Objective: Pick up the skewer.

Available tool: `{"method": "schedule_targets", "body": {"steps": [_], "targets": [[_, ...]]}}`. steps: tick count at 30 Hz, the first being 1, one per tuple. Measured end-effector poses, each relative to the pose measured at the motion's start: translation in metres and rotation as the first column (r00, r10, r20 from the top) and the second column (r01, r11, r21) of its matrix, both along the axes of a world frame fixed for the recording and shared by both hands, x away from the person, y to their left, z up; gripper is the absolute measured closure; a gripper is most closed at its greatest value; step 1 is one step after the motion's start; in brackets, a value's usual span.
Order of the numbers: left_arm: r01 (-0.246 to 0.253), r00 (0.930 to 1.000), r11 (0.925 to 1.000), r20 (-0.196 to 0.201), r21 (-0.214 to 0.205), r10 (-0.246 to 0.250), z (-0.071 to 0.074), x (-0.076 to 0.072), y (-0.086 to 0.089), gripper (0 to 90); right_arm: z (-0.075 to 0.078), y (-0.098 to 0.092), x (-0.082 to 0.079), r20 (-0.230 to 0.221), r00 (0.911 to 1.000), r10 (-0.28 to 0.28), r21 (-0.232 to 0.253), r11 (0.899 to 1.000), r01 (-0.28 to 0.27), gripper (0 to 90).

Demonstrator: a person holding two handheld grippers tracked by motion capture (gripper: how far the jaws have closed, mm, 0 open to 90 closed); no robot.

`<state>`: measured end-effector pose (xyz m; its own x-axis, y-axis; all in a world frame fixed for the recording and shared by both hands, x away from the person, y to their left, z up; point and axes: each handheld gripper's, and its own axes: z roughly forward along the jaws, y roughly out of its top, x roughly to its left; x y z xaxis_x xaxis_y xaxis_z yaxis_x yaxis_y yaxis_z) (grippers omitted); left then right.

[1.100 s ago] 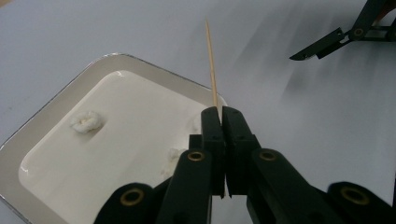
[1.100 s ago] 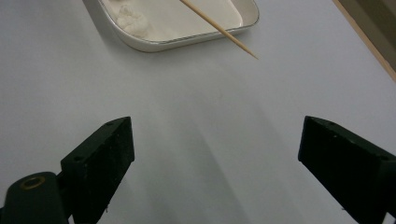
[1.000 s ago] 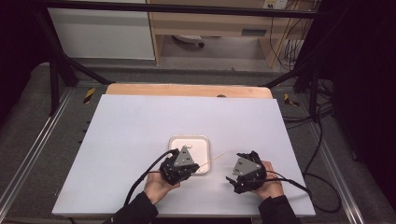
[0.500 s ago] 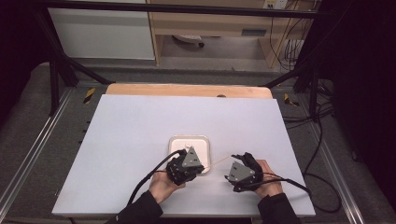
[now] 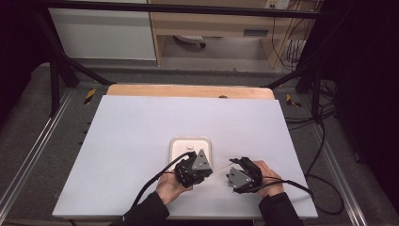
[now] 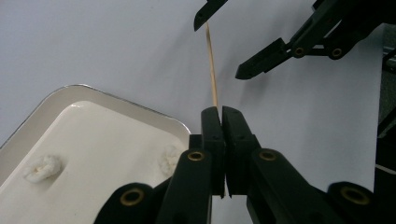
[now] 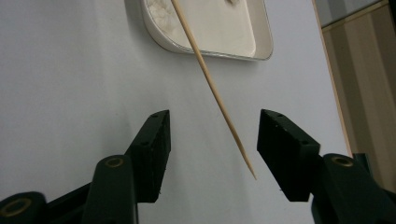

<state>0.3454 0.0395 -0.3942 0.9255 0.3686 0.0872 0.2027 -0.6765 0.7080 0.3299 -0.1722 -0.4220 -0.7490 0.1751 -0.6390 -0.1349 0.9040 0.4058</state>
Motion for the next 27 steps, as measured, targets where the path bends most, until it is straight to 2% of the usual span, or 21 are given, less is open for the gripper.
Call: {"method": "schedule_targets", "body": {"steps": [6, 7, 12, 13, 18, 27], "targets": [[0.011, 0.9999, 0.9999, 0.0, 0.01, -0.011, 0.0017, -0.0005, -0.0028, 88.5, 0.0002, 0.0032, -0.0006, 0.028, 0.9991, 0.033, -0.044, 0.999, -0.032, 52.1], [0.011, 0.9999, 0.9999, -0.002, 0.008, -0.011, 0.002, -0.0007, -0.0032, 88.5, 0.001, 0.004, 0.0004, 0.039, 0.9978, 0.053, -0.063, 0.997, -0.051, 54.4], [0.02, 0.9998, 0.9997, -0.002, 0.015, -0.02, 0.0026, -0.0013, -0.0038, 88.5, 0.0012, 0.0054, 0.0001, 0.047, 0.9963, 0.072, -0.085, 0.994, -0.067, 60.1], [0.02, 0.9998, 0.9997, -0.002, 0.016, -0.02, 0.0026, -0.0014, -0.0038, 88.5, 0.002, 0.0055, 0.0013, 0.051, 0.9941, 0.096, -0.101, 0.991, -0.091, 62.8], [0.024, 0.9997, 0.9996, -0.002, 0.012, -0.024, 0.0034, -0.0013, -0.003, 88.5, 0.0018, 0.0049, 0.0023, 0.049, 0.9927, 0.11, -0.12, 0.987, -0.104, 67.9], [0.032, 0.9995, 0.9994, -0.002, 0.012, -0.032, 0.0041, -0.0023, -0.0009, 88.5, 0.0017, 0.0035, 0.0058, 0.054, 0.9861, 0.157, -0.18, 0.973, -0.145, 76.6]]}}
